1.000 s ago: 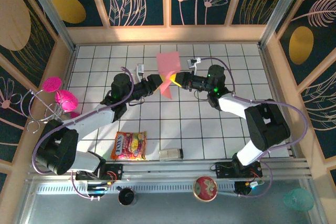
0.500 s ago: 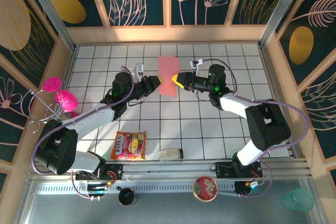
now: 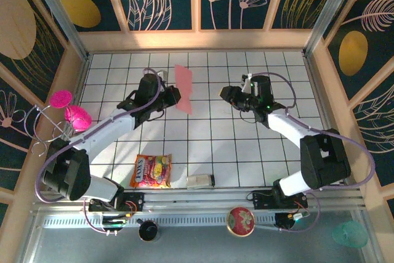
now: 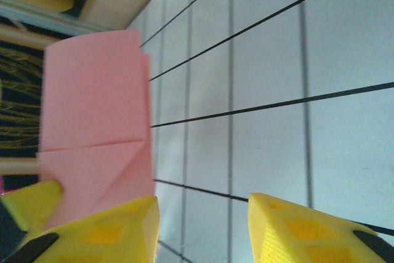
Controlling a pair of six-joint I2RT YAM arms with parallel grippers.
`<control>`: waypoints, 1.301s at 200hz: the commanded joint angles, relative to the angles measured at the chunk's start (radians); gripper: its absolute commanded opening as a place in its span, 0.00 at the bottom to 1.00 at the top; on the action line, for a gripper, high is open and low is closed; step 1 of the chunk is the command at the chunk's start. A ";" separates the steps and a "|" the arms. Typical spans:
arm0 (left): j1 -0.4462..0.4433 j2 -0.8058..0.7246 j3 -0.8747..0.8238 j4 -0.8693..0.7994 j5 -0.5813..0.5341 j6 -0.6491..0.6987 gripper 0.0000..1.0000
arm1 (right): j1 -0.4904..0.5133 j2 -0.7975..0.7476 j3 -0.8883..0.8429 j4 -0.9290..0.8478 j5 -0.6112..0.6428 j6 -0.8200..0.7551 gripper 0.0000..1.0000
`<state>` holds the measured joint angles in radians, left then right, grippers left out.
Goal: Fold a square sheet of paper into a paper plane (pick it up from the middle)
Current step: Turn over the paper at the center of the table.
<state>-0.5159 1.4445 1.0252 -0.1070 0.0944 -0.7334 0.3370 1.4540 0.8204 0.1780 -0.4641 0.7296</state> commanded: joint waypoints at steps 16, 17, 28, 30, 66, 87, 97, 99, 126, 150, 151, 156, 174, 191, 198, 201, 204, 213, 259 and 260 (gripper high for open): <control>-0.008 0.058 0.138 -0.321 -0.289 0.151 0.07 | -0.004 -0.033 0.023 -0.134 0.156 -0.069 0.43; -0.011 0.060 0.141 -0.326 -0.296 0.152 0.07 | -0.004 -0.033 0.023 -0.135 0.157 -0.069 0.42; -0.027 0.088 0.185 -0.379 -0.381 0.165 0.07 | -0.005 -0.034 0.020 -0.141 0.171 -0.065 0.42; -0.031 0.093 0.193 -0.388 -0.397 0.166 0.07 | -0.006 -0.035 0.019 -0.142 0.173 -0.065 0.42; -0.108 0.221 0.329 -0.538 -0.613 0.209 0.07 | -0.015 -0.042 0.008 -0.163 0.205 -0.060 0.43; -0.128 0.309 0.404 -0.613 -0.718 0.226 0.07 | -0.023 -0.056 -0.005 -0.168 0.218 -0.056 0.43; -0.139 0.344 0.435 -0.637 -0.757 0.226 0.07 | -0.028 -0.063 -0.015 -0.171 0.228 -0.055 0.43; -0.141 0.351 0.438 -0.639 -0.760 0.226 0.08 | -0.029 -0.065 -0.017 -0.172 0.230 -0.054 0.43; -0.175 0.437 0.486 -0.629 -0.757 0.205 0.08 | -0.040 -0.074 -0.036 -0.181 0.262 -0.037 0.43; -0.210 0.522 0.529 -0.606 -0.687 0.196 0.10 | -0.052 -0.069 -0.046 -0.190 0.277 -0.013 0.43; -0.212 0.525 0.531 -0.604 -0.681 0.194 0.10 | -0.052 -0.069 -0.046 -0.192 0.277 -0.012 0.43; -0.213 0.538 0.535 -0.595 -0.657 0.189 0.11 | -0.056 -0.068 -0.044 -0.195 0.276 -0.009 0.43; -0.215 0.547 0.510 -0.522 -0.538 0.156 0.17 | -0.061 -0.063 -0.039 -0.208 0.281 -0.007 0.42; -0.215 0.529 0.451 -0.403 -0.402 0.131 0.26 | -0.063 -0.062 -0.037 -0.217 0.290 -0.007 0.42; -0.215 0.520 0.428 -0.355 -0.353 0.125 0.31 | -0.063 -0.061 -0.035 -0.220 0.292 -0.006 0.42; -0.215 0.517 0.419 -0.339 -0.336 0.123 0.32 | -0.065 -0.061 -0.035 -0.220 0.293 -0.006 0.42; -0.213 0.513 0.413 -0.325 -0.318 0.121 0.34 | -0.065 -0.061 -0.034 -0.221 0.294 -0.006 0.42; -0.213 0.507 0.397 -0.292 -0.290 0.114 0.38 | -0.065 -0.058 -0.031 -0.221 0.292 -0.006 0.42; -0.164 0.411 0.314 -0.204 -0.219 0.095 0.59 | -0.037 -0.001 0.007 -0.210 0.237 -0.026 0.42; -0.161 0.407 0.310 -0.201 -0.217 0.093 0.60 | -0.035 0.002 0.008 -0.210 0.236 -0.026 0.42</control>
<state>-0.7189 1.9583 1.3842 -0.4034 -0.1986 -0.6151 0.2817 1.4139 0.7895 -0.0277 -0.2073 0.7124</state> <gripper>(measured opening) 0.567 0.418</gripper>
